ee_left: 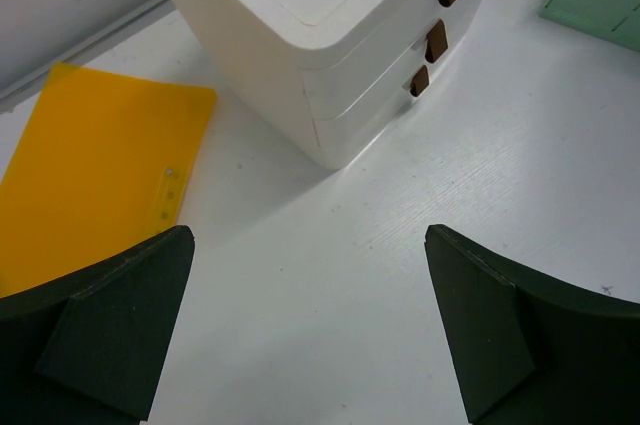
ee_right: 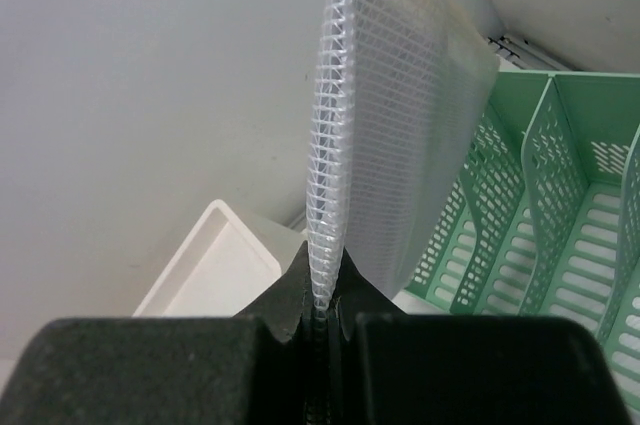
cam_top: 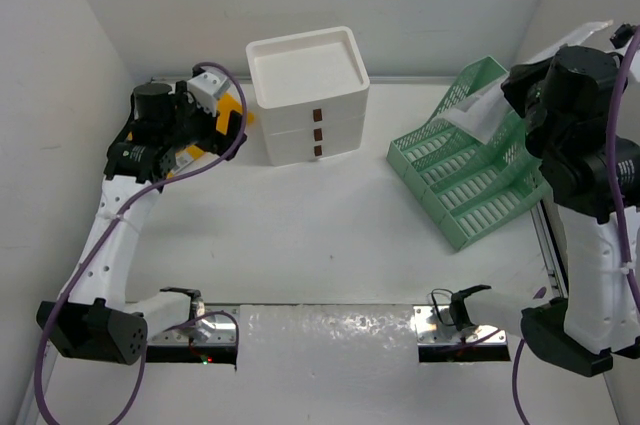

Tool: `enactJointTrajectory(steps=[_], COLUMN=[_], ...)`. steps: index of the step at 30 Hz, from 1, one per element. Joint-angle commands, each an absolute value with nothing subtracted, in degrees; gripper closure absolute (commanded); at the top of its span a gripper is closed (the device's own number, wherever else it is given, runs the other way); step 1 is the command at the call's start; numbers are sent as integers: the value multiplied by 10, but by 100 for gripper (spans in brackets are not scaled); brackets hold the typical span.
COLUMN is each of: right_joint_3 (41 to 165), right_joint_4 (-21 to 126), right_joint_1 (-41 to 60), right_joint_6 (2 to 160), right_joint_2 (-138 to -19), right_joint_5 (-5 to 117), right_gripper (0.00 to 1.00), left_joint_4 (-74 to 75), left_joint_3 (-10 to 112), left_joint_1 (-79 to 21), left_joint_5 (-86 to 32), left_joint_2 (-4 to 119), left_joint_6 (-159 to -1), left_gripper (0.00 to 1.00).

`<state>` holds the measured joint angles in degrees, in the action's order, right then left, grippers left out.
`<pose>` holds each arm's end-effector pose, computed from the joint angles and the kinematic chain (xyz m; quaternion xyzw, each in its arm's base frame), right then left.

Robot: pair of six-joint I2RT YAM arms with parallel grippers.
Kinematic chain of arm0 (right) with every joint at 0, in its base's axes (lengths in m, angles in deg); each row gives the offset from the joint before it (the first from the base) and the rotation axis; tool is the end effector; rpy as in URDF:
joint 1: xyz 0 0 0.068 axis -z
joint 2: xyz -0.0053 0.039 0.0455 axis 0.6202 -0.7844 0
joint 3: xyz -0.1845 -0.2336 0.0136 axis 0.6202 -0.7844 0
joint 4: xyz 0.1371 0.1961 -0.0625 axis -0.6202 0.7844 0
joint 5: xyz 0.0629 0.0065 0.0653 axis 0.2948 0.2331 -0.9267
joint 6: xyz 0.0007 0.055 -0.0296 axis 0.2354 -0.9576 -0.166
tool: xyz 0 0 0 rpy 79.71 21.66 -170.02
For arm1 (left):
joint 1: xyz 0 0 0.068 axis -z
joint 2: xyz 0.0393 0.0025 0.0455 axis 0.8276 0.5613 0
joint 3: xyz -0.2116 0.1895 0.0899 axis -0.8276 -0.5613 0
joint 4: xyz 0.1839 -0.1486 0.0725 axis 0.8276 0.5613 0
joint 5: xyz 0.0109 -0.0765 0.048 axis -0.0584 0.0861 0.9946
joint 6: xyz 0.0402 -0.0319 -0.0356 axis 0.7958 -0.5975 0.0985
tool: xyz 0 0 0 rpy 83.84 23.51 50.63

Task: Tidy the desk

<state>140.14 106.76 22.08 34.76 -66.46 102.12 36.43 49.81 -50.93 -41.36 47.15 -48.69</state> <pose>0.1528 0.0138 0.5656 0.4293 0.6250 0.1344 0.6380 0.2230 -0.0374 0.4046 0.2770 0.7992 -0.1010 0.5238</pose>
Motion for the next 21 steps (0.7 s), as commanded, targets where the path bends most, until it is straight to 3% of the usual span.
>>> enactJointTrajectory(steps=[1, 8, 21], right_joint_3=[1386, 1381, 1248], right_joint_4=[1005, 1028, 965], right_joint_1=[221, 222, 221], right_joint_6=[370, 348, 385], right_joint_2=[-653, -660, -677], right_joint_5=[1016, 1037, 1047], right_gripper=[100, 100, 100], left_joint_4=[355, 353, 351], left_joint_3=[525, 525, 519], left_joint_1=[-508, -508, -508], left_joint_5=[-408, -410, -403], left_joint_2=[464, 466, 466], left_joint_6=[-488, -491, -487], left_gripper=[0, 0, 0])
